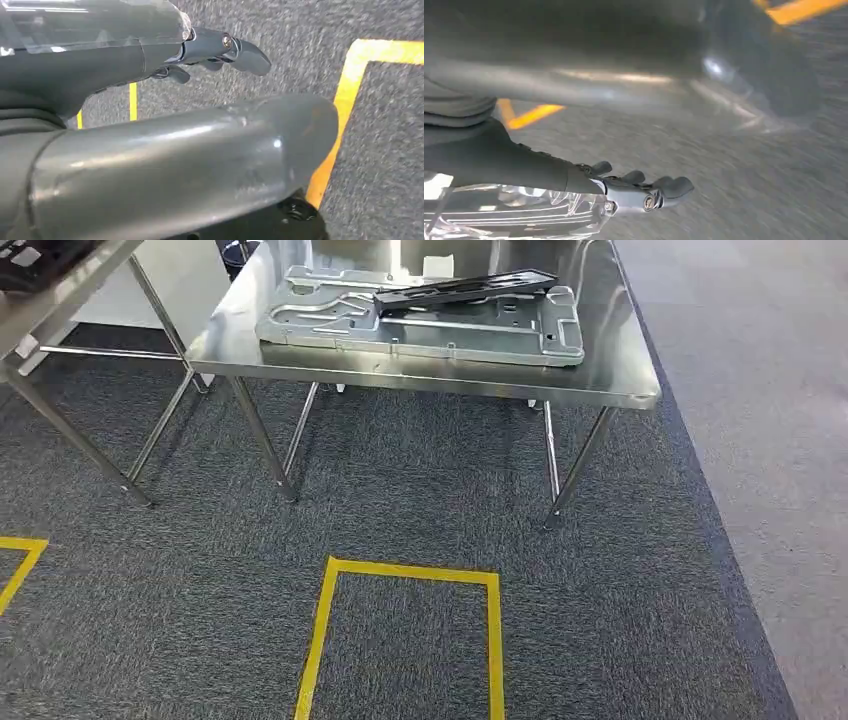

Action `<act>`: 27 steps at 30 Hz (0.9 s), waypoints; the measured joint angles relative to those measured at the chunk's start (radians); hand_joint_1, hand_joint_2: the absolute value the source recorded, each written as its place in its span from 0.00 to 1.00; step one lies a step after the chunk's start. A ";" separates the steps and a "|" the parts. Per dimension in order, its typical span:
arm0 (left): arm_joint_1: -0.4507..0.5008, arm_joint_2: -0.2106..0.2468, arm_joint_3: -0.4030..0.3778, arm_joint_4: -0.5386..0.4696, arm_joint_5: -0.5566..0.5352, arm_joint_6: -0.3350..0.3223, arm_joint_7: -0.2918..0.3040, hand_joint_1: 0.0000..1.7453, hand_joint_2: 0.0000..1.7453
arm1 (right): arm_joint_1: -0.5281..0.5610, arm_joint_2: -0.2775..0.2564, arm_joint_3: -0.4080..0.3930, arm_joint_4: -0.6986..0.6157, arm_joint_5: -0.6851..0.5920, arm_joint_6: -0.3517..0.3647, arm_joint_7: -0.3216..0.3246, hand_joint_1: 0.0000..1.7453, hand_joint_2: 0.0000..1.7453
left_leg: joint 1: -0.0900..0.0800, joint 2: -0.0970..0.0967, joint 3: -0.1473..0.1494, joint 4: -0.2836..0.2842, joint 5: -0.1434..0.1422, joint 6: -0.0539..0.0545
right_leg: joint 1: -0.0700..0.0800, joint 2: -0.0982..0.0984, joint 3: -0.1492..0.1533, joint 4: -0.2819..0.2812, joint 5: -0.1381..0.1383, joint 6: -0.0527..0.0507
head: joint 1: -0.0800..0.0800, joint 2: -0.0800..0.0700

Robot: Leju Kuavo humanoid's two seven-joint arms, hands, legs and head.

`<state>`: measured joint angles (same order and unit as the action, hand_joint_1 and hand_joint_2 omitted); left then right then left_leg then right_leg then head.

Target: Take the parts from the cabinet and place them on the table.

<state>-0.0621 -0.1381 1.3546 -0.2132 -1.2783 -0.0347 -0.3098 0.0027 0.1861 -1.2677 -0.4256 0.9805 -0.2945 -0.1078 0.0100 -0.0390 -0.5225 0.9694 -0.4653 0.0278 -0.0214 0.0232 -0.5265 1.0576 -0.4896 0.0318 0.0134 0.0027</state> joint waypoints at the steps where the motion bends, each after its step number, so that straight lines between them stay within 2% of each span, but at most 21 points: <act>1: -0.001 -0.002 0.000 0.000 0.000 0.002 0.000 0.00 0.00 | -0.003 -0.004 -0.003 0.018 0.011 0.000 0.025 0.00 0.00 | -0.002 -0.004 -0.012 0.007 0.001 -0.004 | -0.001 0.042 0.046 -0.073 -0.025 -0.006 | 0.001 0.000; 3: -0.003 -0.002 0.001 0.000 -0.002 0.005 0.001 0.00 0.00 | -0.006 -0.005 -0.009 0.055 0.040 0.010 0.070 0.00 0.00 | -0.004 -0.020 -0.019 0.016 0.008 -0.017 | 0.003 0.031 0.044 -0.085 -0.028 -0.010 | 0.002 0.000; 5: -0.002 -0.002 0.002 0.000 -0.008 0.005 0.005 0.00 0.00 | -0.013 -0.008 -0.008 0.084 0.081 0.055 0.111 0.00 0.00 | -0.004 -0.037 -0.026 0.016 0.017 -0.031 | 0.004 0.012 0.039 -0.082 -0.023 -0.026 | 0.000 0.000; 6: -0.002 0.000 0.001 0.000 -0.011 0.005 0.006 0.00 0.00 | -0.014 -0.010 -0.005 0.098 0.101 0.084 0.120 0.00 0.00 | 0.000 -0.027 -0.032 0.027 0.006 -0.033 | -0.002 -0.003 0.039 -0.089 -0.016 -0.037 | 0.001 0.000; 7: -0.002 0.000 0.001 0.000 -0.013 0.005 0.006 0.00 0.00 | -0.015 -0.013 0.000 0.108 0.115 0.108 0.128 0.00 0.00 | -0.001 0.005 -0.046 0.059 -0.024 -0.038 | -0.001 -0.010 0.037 -0.091 -0.014 -0.044 | -0.004 0.000; 8: -0.003 0.000 0.001 0.000 -0.015 0.005 0.008 0.00 0.00 | -0.014 -0.015 0.005 0.118 0.131 0.135 0.131 0.00 0.00 | 0.001 0.020 -0.076 0.127 -0.070 -0.043 | 0.002 -0.024 0.032 -0.090 -0.012 -0.052 | -0.012 0.000; 9: -0.003 0.000 0.001 0.000 -0.022 0.005 0.008 0.00 0.00 | -0.014 -0.016 0.011 0.126 0.150 0.176 0.136 0.00 0.00 | 0.003 0.026 -0.117 0.227 -0.122 -0.049 | 0.005 -0.039 0.027 -0.090 -0.010 -0.055 | -0.012 0.000; 10: -0.003 0.000 0.000 0.000 -0.024 0.005 0.008 0.00 0.00 | -0.012 -0.019 0.019 0.131 0.166 0.212 0.136 0.00 0.00 | 0.004 0.028 -0.146 0.299 -0.152 -0.052 | 0.007 -0.051 0.022 -0.089 -0.009 -0.056 | -0.012 0.000; 11: -0.002 0.000 0.000 0.000 -0.024 0.005 0.008 0.00 0.00 | -0.012 -0.021 0.028 0.137 0.182 0.240 0.132 0.00 0.00 | 0.005 0.031 -0.161 0.348 -0.163 -0.054 | 0.009 -0.064 0.018 -0.086 -0.008 -0.056 | -0.012 0.000; 12: -0.001 0.000 0.000 0.000 -0.022 0.006 0.008 0.00 0.00 | -0.012 -0.022 0.037 0.141 0.195 0.254 0.121 0.00 0.00 | 0.005 0.033 -0.151 0.342 -0.147 -0.055 | 0.010 -0.076 0.015 -0.084 -0.008 -0.056 | -0.011 0.000; 14: -0.001 0.001 0.000 0.000 -0.019 0.010 0.007 0.00 0.00 | -0.014 -0.022 0.056 0.148 0.211 0.264 0.101 0.00 0.00 | 0.004 0.040 -0.062 0.199 -0.072 -0.050 | 0.011 -0.097 0.013 -0.077 -0.009 -0.055 | -0.012 0.000; 15: -0.001 0.002 0.000 0.000 -0.020 0.011 0.004 0.00 0.00 | -0.015 -0.022 0.062 0.151 0.215 0.266 0.091 0.00 0.00 | 0.003 0.057 -0.006 0.103 -0.038 -0.044 | 0.012 -0.106 0.014 -0.074 -0.010 -0.054 | -0.012 0.000; 16: -0.002 0.002 0.000 0.000 -0.020 0.013 -0.004 0.00 0.00 | -0.017 -0.022 0.067 0.155 0.219 0.266 0.083 0.00 0.00 | -0.002 0.100 0.034 0.026 -0.043 -0.035 | 0.014 -0.114 0.014 -0.072 -0.011 -0.051 | -0.013 0.000; 17: -0.004 0.001 0.000 0.000 -0.023 0.017 -0.010 0.00 0.00 | -0.017 -0.022 0.072 0.159 0.222 0.267 0.079 0.00 0.00 | -0.012 0.109 0.041 0.020 -0.039 -0.026 | 0.016 -0.123 0.011 -0.070 -0.009 -0.044 | -0.011 0.000; 20: -0.001 -0.003 -0.003 0.000 -0.034 0.025 -0.015 0.00 0.00 | -0.024 -0.022 0.084 0.164 0.233 0.268 0.073 0.00 0.00 | -0.016 0.085 0.022 0.014 -0.037 -0.011 | 0.017 -0.151 0.017 -0.074 -0.004 -0.027 | -0.012 0.000; 21: 0.000 -0.005 -0.004 0.000 -0.035 0.024 -0.015 0.00 0.00 | -0.026 -0.022 0.088 0.165 0.236 0.269 0.074 0.00 0.00 | -0.001 0.074 0.028 -0.002 -0.023 0.001 | 0.021 -0.154 0.015 -0.071 -0.010 -0.019 | -0.013 0.000; 22: 0.000 -0.009 -0.006 0.000 -0.040 0.024 -0.015 0.00 0.00 | -0.024 -0.026 0.092 0.165 0.239 0.269 0.075 0.00 0.00 | -0.003 0.066 0.026 -0.004 -0.018 0.004 | 0.015 -0.098 0.007 -0.049 -0.034 -0.013 | -0.007 0.000; 23: 0.000 -0.009 -0.006 0.000 -0.041 0.024 -0.014 0.00 0.00 | -0.023 -0.026 0.094 0.167 0.241 0.269 0.075 0.00 0.00 | -0.002 0.059 0.019 -0.003 -0.013 0.012 | 0.013 -0.056 -0.021 0.012 -0.080 -0.013 | -0.004 0.000; 25: 0.000 -0.013 -0.007 0.000 -0.041 0.024 -0.014 0.00 0.00 | -0.021 -0.028 0.095 0.170 0.244 0.269 0.075 0.00 0.00 | -0.005 0.038 0.006 -0.001 -0.006 0.018 | 0.009 -0.029 -0.098 0.182 -0.163 -0.008 | -0.003 0.000; 26: 0.000 -0.013 -0.007 0.000 -0.041 0.024 -0.014 0.00 0.00 | -0.020 -0.029 0.095 0.171 0.245 0.269 0.076 0.00 0.00 | -0.006 0.025 0.002 0.001 -0.003 0.017 | 0.009 -0.027 -0.123 0.236 -0.175 -0.007 | -0.002 0.000; 27: 0.002 -0.013 -0.007 0.000 -0.041 0.024 -0.011 0.00 0.00 | -0.020 -0.029 0.096 0.172 0.249 0.272 0.083 0.00 0.00 | -0.006 0.012 -0.001 0.003 -0.002 0.016 | 0.009 -0.027 -0.126 0.244 -0.163 -0.006 | -0.003 0.000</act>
<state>-0.0602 -0.1514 1.3474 -0.2132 -1.3195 -0.0111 -0.3212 -0.0172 0.1568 -1.1719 -0.2533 1.2291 -0.0229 -0.0244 0.0039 -0.0271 -0.5230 0.9726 -0.4678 0.0439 -0.0128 -0.0039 -0.6529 1.3018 -0.6527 0.0253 0.0107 0.0027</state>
